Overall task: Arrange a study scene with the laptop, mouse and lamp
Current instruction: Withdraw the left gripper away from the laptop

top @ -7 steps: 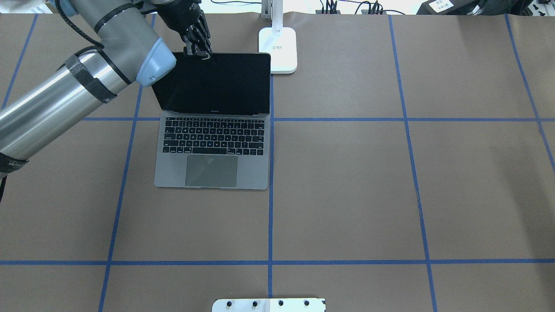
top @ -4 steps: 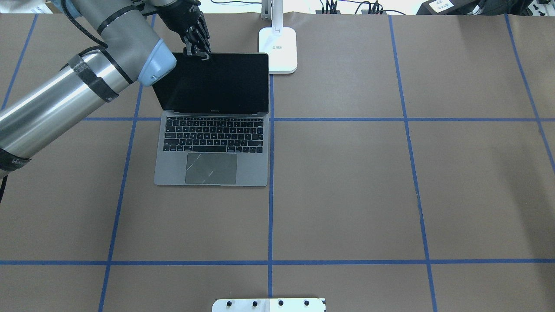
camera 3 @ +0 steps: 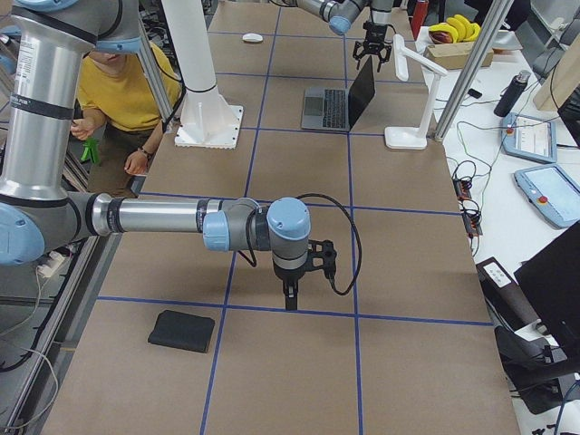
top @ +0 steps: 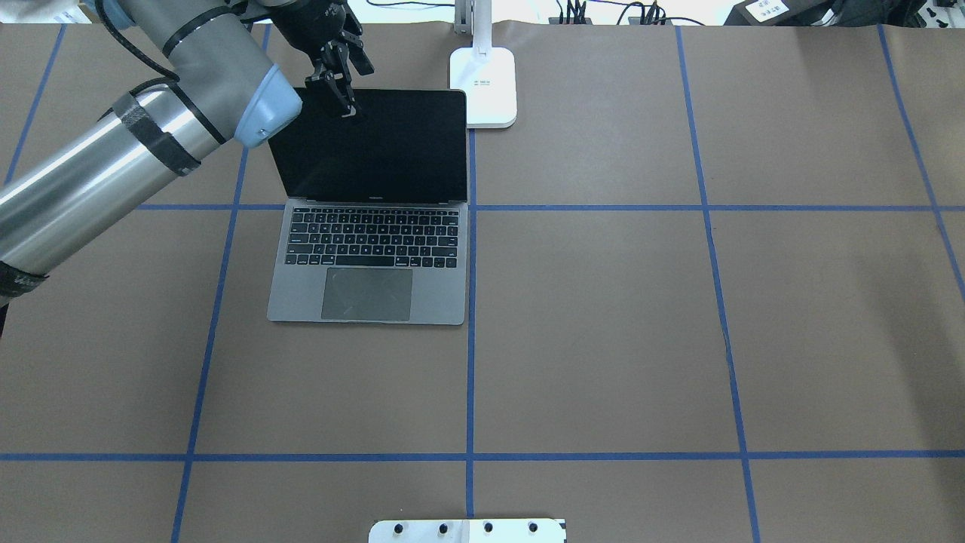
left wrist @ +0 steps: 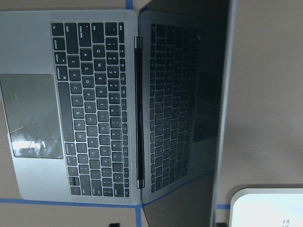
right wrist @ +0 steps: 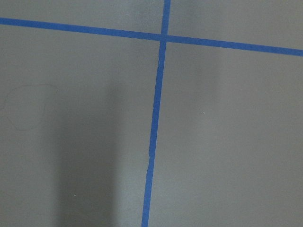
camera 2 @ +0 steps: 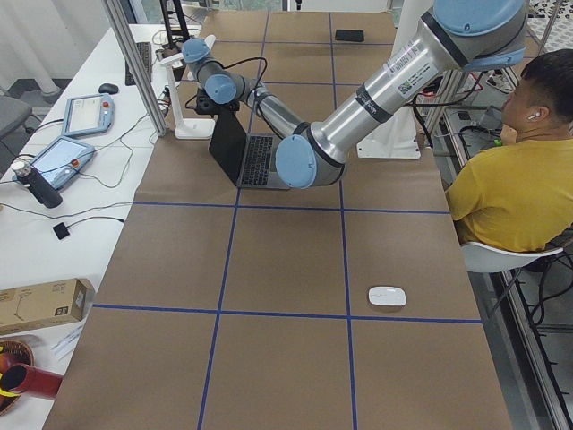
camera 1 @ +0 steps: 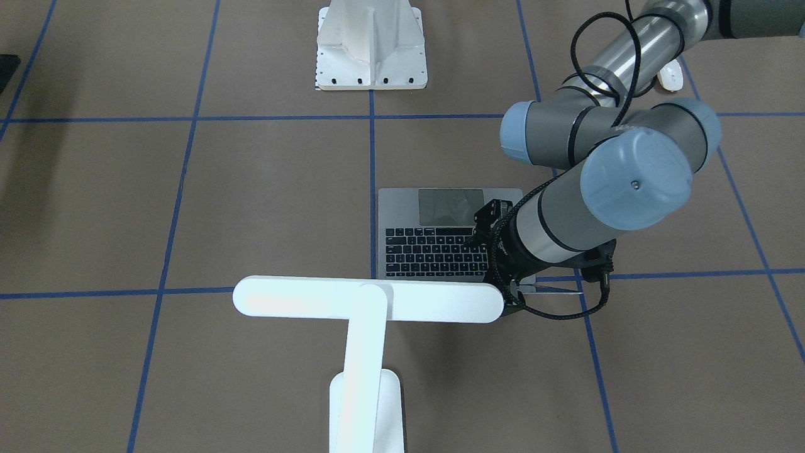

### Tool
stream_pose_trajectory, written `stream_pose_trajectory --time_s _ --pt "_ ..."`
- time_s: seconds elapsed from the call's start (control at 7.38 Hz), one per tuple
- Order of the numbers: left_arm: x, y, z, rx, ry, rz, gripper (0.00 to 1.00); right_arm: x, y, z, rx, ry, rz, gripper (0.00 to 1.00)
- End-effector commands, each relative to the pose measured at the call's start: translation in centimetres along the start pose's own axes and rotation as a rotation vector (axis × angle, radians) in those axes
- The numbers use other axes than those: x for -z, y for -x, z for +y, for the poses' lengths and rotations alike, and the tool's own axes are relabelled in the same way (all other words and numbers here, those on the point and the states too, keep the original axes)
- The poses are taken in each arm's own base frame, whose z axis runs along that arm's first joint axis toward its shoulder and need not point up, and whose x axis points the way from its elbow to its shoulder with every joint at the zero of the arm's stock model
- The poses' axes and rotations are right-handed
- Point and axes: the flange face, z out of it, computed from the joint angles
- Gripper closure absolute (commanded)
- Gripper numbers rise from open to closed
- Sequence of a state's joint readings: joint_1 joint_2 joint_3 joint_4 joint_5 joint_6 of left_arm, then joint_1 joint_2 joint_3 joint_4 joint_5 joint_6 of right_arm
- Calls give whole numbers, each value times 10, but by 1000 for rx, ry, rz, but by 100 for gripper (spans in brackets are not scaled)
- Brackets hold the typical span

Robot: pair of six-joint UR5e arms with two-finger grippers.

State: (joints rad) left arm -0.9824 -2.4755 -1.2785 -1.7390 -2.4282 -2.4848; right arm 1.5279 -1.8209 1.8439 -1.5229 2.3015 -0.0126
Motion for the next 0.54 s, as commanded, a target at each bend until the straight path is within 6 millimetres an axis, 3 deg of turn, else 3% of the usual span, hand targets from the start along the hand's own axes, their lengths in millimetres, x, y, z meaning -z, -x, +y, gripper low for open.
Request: stream_pose_trajectory --time_s 0.0,0.41 --pt "34 26 -24 -38 33 45 0 0 -1 0 1 0 2 0" --pt "109 107 -89 -314 60 159 0 1 0 -1 8 -2 2 0"
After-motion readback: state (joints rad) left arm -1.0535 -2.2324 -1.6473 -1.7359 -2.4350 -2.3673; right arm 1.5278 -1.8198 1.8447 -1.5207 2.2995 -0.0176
